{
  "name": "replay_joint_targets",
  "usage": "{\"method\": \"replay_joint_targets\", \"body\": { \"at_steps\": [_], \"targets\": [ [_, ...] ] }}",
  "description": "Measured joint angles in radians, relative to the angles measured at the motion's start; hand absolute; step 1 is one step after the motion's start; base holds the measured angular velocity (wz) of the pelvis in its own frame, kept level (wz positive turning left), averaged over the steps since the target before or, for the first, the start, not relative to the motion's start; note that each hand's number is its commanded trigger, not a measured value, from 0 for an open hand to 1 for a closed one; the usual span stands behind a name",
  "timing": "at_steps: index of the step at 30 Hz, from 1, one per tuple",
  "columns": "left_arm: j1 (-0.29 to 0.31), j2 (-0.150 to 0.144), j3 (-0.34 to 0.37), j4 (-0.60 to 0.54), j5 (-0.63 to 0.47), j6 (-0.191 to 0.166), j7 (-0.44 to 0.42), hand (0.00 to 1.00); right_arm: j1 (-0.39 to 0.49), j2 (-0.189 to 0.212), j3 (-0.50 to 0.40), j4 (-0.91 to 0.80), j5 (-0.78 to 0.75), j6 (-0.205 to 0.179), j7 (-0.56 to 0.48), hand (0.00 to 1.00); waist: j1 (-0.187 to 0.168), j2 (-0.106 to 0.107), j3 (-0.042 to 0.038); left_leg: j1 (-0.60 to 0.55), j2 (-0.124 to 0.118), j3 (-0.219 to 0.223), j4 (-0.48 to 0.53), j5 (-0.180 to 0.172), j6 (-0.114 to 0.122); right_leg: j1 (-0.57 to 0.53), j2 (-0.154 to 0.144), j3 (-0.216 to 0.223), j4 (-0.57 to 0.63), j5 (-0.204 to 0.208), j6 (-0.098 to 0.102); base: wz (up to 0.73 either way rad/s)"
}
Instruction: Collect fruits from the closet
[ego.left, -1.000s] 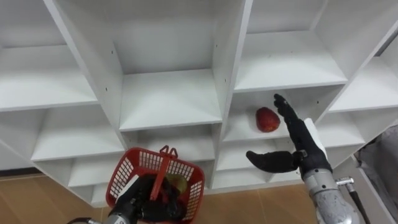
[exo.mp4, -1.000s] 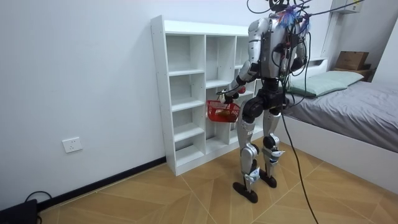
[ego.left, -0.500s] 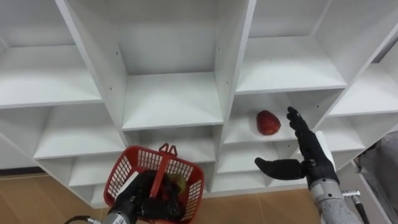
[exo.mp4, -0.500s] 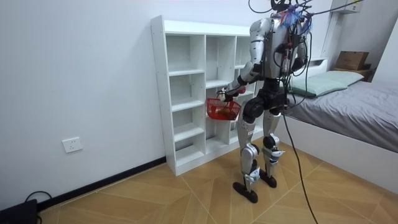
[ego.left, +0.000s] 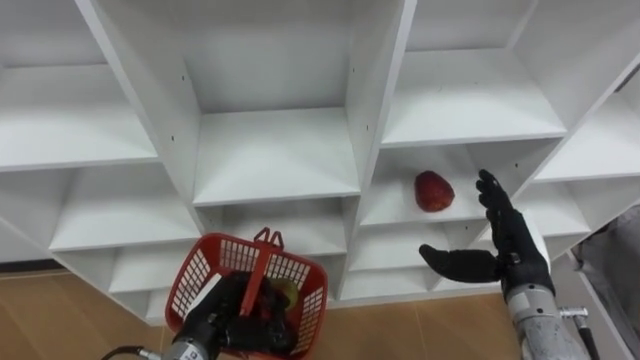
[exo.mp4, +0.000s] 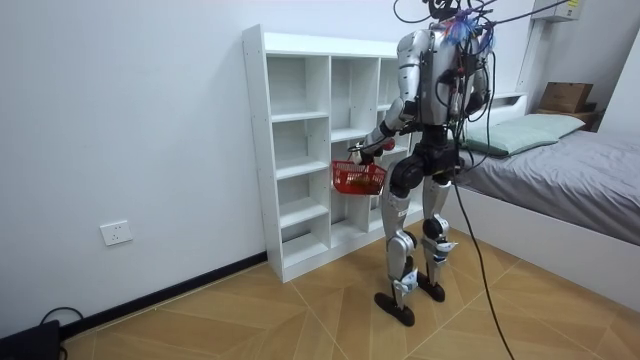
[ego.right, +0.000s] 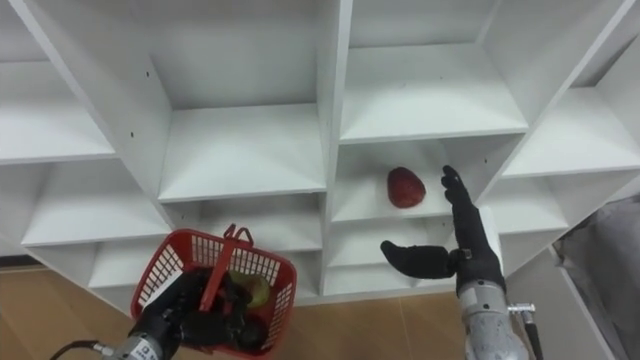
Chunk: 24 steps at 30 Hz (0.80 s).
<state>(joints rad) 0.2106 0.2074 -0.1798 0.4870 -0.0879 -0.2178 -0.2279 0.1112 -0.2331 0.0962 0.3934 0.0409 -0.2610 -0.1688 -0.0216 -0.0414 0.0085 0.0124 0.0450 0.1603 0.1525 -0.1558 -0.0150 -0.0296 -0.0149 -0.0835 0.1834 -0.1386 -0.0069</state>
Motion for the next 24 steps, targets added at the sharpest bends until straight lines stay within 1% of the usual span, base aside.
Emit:
{"method": "replay_joint_targets", "body": {
  "at_steps": [5, 10, 13, 14, 16, 17, 20, 21, 22, 23, 24],
  "targets": [
    [0.001, 0.007, 0.001, 0.003, 0.001, 0.004, -0.005, 1.0, -0.053, 0.0, -0.001, 0.086, 0.03, 0.001, -0.002, 0.0, 0.003, -0.005, 0.0005, -0.005, 0.0, -0.002, 0.001, 0.0, 0.0, -0.004, 0.0, -0.002, -0.001, 0.0, 0.0, 0.0],
    [0.0, 0.014, 0.013, 0.003, 0.002, 0.01, -0.012, 1.0, -0.109, -0.006, -0.001, 0.111, 0.022, 0.001, -0.013, 0.0, 0.004, -0.014, -0.0001, -0.037, 0.0, -0.009, 0.016, 0.0, 0.0, -0.032, -0.002, -0.007, 0.007, 0.001, -0.002, 0.02],
    [-0.001, 0.021, 0.02, 0.006, 0.002, 0.011, -0.017, 1.0, -0.157, -0.019, -0.001, 0.16, 0.025, 0.0, -0.02, 0.0, 0.004, -0.024, -0.0006, -0.045, 0.0, -0.011, 0.019, 0.0, 0.0, -0.042, -0.002, -0.011, 0.006, 0.001, -0.002, 0.02],
    [-0.001, 0.029, 0.019, 0.007, 0.002, 0.012, -0.018, 1.0, -0.179, -0.029, -0.001, 0.188, 0.028, 0.0, -0.02, 0.0, 0.004, -0.027, -0.0007, -0.055, 0.0, -0.014, 0.022, 0.0, 0.0, -0.043, -0.004, -0.018, 0.006, 0.001, -0.002, 0.13],
    [-0.001, 0.048, 0.018, 0.018, 0.002, 0.017, -0.021, 1.0, -0.209, -0.044, -0.001, 0.226, 0.029, 0.001, -0.02, 0.0, 0.006, -0.032, 0.0032, -0.074, 0.0, -0.029, 0.035, 0.0, 0.0, -0.046, -0.006, -0.036, 0.004, 0.003, -0.003, 0.19],
    [-0.001, 0.051, 0.018, 0.023, 0.002, 0.018, -0.022, 1.0, -0.217, -0.047, -0.001, 0.234, 0.029, 0.001, -0.021, 0.0, 0.008, -0.032, 0.0035, -0.077, 0.0, -0.03, 0.035, 0.0, 0.0, -0.049, -0.006, -0.037, 0.004, 0.003, -0.004, 0.13],
    [-0.002, 0.054, 0.016, 0.036, 0.002, 0.026, -0.028, 1.0, -0.277, -0.058, -0.001, 0.3, 0.031, 0.001, -0.029, 0.0, 0.009, -0.032, 0.0037, -0.106, -0.001, -0.044, 0.042, 0.0, 0.0, -0.071, -0.008, -0.049, 0.006, 0.003, -0.005, 0.12],
    [-0.01, 0.053, 0.013, 0.036, 0.002, 0.026, -0.03, 1.0, -0.298, -0.066, 0.0, 0.317, 0.032, 0.001, -0.03, 0.0, 0.01, -0.034, 0.0052, -0.128, -0.003, -0.054, 0.051, 0.001, 0.0, -0.087, -0.01, -0.056, 0.01, 0.003, -0.005, 0.16],
    [-0.015, 0.053, 0.012, 0.037, 0.002, 0.026, -0.03, 1.0, -0.306, -0.071, 0.0, 0.322, 0.031, 0.001, -0.029, 0.0, 0.013, -0.035, 0.0061, -0.137, -0.003, -0.054, 0.054, 0.001, 0.0, -0.099, -0.01, -0.055, 0.017, 0.003, -0.005, 0.07],
    [-0.025, 0.053, 0.009, 0.043, 0.002, 0.026, -0.03, 1.0, -0.326, -0.081, 0.0, 0.338, 0.031, 0.001, -0.025, 0.0, 0.025, -0.035, 0.0062, -0.155, -0.003, -0.054, 0.059, 0.001, 0.0, -0.116, -0.011, -0.056, 0.024, 0.004, -0.006, 0.0],
    [-0.03, 0.053, 0.008, 0.05, 0.002, 0.027, -0.03, 1.0, -0.347, -0.087, 0.0, 0.358, 0.031, 0.001, -0.024, 0.0, 0.03, -0.035, 0.0066, -0.169, -0.003, -0.055, 0.07, 0.001, 0.0, -0.128, -0.012, -0.056, 0.027, 0.004, -0.006, 0.0]
  ]
}}
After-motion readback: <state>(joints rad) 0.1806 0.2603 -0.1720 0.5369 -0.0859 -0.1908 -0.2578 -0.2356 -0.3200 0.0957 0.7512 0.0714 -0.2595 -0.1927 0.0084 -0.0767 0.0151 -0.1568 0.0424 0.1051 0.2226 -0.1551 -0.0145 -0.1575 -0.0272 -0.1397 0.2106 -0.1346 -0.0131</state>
